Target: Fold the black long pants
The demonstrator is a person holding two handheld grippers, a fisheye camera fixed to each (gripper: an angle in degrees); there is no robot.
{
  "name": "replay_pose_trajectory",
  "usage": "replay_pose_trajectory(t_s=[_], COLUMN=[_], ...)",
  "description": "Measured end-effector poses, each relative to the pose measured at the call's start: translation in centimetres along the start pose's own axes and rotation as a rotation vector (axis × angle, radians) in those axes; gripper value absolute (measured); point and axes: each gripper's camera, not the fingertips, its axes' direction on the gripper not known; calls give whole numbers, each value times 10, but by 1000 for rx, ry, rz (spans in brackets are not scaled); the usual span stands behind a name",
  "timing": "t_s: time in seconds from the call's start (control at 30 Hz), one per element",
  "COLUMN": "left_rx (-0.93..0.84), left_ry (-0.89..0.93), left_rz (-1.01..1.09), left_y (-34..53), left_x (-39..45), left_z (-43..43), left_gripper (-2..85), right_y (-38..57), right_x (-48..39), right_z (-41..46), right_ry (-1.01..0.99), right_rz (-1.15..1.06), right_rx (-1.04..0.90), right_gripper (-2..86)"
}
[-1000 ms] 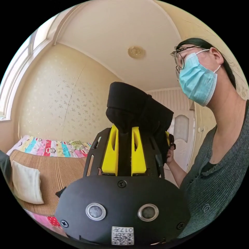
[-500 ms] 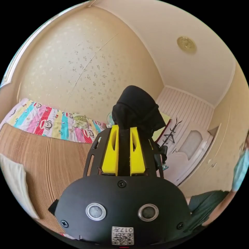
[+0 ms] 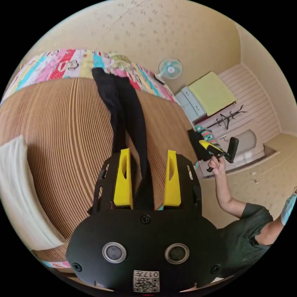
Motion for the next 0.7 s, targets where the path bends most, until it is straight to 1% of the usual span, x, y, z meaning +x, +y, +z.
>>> replay_pose_trajectory(t_s=[0.07,0.13,0.2,0.27,0.3,0.33,0.37,0.43,0.47,0.5,0.53,0.6,0.67,0.7], left_rx=[-21,17,70,124,120,119,122,102,88,25,-66,-164,-138,-68], left_ry=[-106,-211,-215,-129,-44,12,31,159,188,237,268,288,400,550], left_rz=[-5,-61,-141,-218,-249,-289,-314,-384,-391,-386,-355,-287,-248,-242], left_y=[32,65,88,108,117,126,130,134,132,125,113,94,82,79], left_x=[-9,-22,-35,-49,-58,-67,-72,-92,-96,-101,-99,-85,-71,-66], left_z=[17,17,9,4,7,10,10,11,11,13,16,10,-12,-32], left_gripper=[159,158,158,155,151,131,120,73,68,57,45,35,31,29], right_y=[71,108,133,155,159,168,175,181,183,184,188,195,204,206], right_x=[1,-12,-31,-60,-66,-78,-90,-114,-129,-136,-147,-153,-142,-138], right_z=[64,96,116,132,136,143,150,159,163,163,159,146,126,121], right_ry=[-76,-131,-167,-259,-284,-335,-377,-385,-363,-351,-336,-336,-349,-347], right_rz=[54,89,131,172,184,204,204,129,66,39,-6,-33,16,26], right_rx=[-122,-177,-188,-169,-167,-166,-176,-237,-296,-317,-331,-313,-282,-273], right_gripper=[81,91,98,99,98,96,93,85,80,78,73,65,54,52])
